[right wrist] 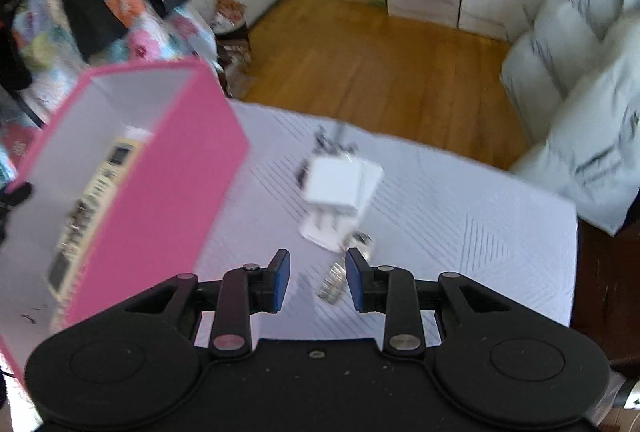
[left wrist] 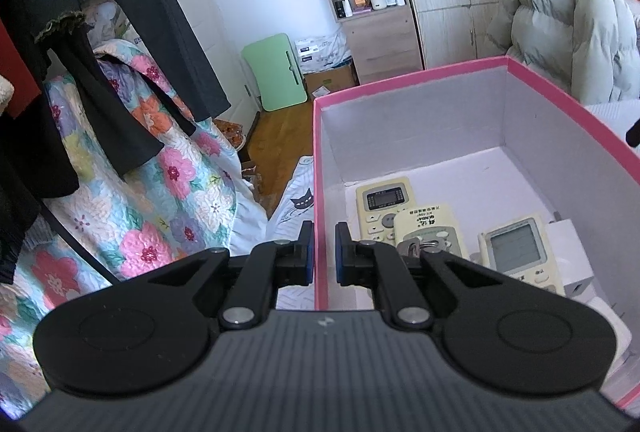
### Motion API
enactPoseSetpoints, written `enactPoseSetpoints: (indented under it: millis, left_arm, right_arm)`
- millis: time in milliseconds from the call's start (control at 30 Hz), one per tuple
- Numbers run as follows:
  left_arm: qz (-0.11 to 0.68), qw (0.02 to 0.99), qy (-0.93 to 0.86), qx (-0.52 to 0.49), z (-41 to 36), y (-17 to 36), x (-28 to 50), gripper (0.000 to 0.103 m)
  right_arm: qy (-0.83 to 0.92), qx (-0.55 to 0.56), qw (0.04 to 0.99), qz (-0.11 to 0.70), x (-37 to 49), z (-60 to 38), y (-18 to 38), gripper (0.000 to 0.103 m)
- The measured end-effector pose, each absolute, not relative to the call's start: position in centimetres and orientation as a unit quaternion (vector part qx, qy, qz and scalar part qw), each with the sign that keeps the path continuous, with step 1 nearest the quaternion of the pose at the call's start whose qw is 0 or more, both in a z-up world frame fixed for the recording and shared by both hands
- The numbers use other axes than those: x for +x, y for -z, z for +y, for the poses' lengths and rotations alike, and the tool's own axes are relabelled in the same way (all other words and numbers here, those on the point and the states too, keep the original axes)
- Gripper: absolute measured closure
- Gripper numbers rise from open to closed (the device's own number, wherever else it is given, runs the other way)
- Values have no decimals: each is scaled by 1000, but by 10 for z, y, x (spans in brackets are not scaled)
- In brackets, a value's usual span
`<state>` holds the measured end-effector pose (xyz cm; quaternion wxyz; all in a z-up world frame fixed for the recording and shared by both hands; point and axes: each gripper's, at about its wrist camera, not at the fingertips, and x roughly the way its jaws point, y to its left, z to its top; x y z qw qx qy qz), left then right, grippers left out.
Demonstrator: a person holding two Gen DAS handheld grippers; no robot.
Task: Organize rigid objects
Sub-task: 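Grasp the second set of metal keys beside the charger with the right gripper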
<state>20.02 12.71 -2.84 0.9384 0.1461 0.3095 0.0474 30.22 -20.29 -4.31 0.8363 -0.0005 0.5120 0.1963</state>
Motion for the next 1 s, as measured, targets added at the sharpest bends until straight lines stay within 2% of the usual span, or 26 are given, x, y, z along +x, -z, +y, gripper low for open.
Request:
enactPoseSetpoints:
  millis: [167,400,467,600,633,667,833,867,900,1000]
  left_arm:
    - [311,936,-50,158,123,28,200,96]
    - [312,934,-52,166,120,28,200,95]
    - [313,933,-53,168,119,29,199,95]
    - [313,933,-54,170,117,29,199,95]
    - [313,933,-54,170,117,29,200,95]
    - [313,933,-55,170,116,29,200,95]
    - [312,934,-54,165,119,27,199,95]
    - [312,934,-54,165,119,27,199,95]
    - [312,934,-54,164,119,27,198,95]
    - [312,935,-53,159,122,26,199,95]
  right_arm:
    - [-162,-35,855,492,308,-207,66,63]
    - [-185,12,847,498,317,-216,90,55]
    - [-184,10,859,477,312,-216,91,51]
    - [-178,1,878,445,299,-214,94,51]
    - [-179,-16,880,440,296,-212,94,60]
    - [-182,-36,881,435,292,-208,93,79]
    - [-193,-71,888,412,277,-203,73,82]
    - [-193,-65,889,411,275,-204,67,97]
    - [-192,-61,891,407,272,-205,61,102]
    - [-206,-56,895,391,263,-204,40,102]
